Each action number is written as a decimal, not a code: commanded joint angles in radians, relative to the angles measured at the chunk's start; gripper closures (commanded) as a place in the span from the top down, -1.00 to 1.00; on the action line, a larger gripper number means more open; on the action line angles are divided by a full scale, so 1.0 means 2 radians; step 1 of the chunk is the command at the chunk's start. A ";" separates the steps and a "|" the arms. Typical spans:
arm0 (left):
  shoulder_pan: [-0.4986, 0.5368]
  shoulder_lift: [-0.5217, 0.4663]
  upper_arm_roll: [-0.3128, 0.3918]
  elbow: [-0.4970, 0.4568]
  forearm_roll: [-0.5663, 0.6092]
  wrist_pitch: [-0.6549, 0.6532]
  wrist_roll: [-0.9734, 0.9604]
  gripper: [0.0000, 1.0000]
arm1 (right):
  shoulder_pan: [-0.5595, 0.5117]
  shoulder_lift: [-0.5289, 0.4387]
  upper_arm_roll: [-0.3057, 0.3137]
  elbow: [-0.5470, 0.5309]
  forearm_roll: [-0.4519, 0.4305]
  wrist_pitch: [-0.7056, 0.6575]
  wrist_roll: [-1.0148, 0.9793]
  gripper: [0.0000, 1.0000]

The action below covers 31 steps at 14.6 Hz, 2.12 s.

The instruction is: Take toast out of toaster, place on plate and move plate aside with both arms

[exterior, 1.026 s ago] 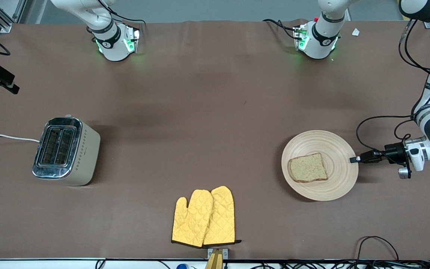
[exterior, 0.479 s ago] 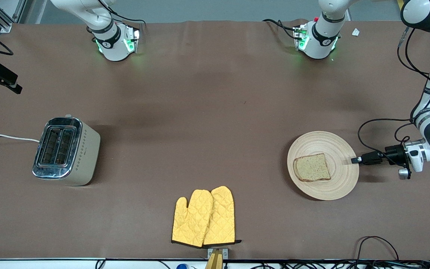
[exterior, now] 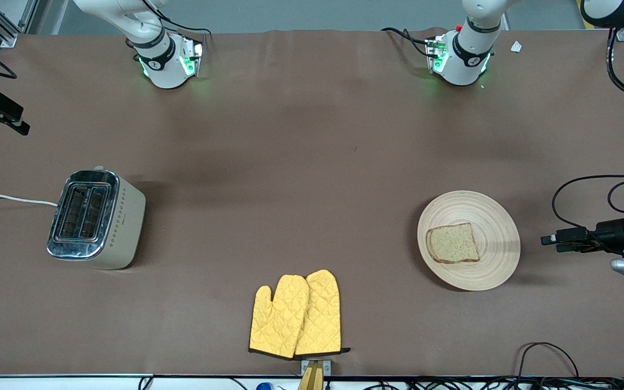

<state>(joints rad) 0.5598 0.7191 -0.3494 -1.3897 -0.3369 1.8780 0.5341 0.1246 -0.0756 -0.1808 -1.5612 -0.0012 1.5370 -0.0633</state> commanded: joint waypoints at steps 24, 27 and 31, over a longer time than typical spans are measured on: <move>-0.284 -0.365 0.125 -0.080 0.180 -0.199 -0.312 1.00 | 0.000 0.000 0.003 0.005 -0.003 -0.006 -0.005 1.00; -0.293 -0.379 0.131 -0.089 0.176 -0.211 -0.318 1.00 | -0.001 0.000 0.003 0.005 -0.003 -0.006 -0.006 1.00; -0.293 -0.383 0.129 -0.087 0.173 -0.222 -0.319 1.00 | -0.001 -0.001 0.003 0.005 -0.003 -0.006 -0.006 1.00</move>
<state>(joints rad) -0.0169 -0.0211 -0.0985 -1.5457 0.0196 1.4452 -0.0970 0.1264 -0.0755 -0.1781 -1.5599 -0.0011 1.5363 -0.0667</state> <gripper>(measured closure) 0.000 0.000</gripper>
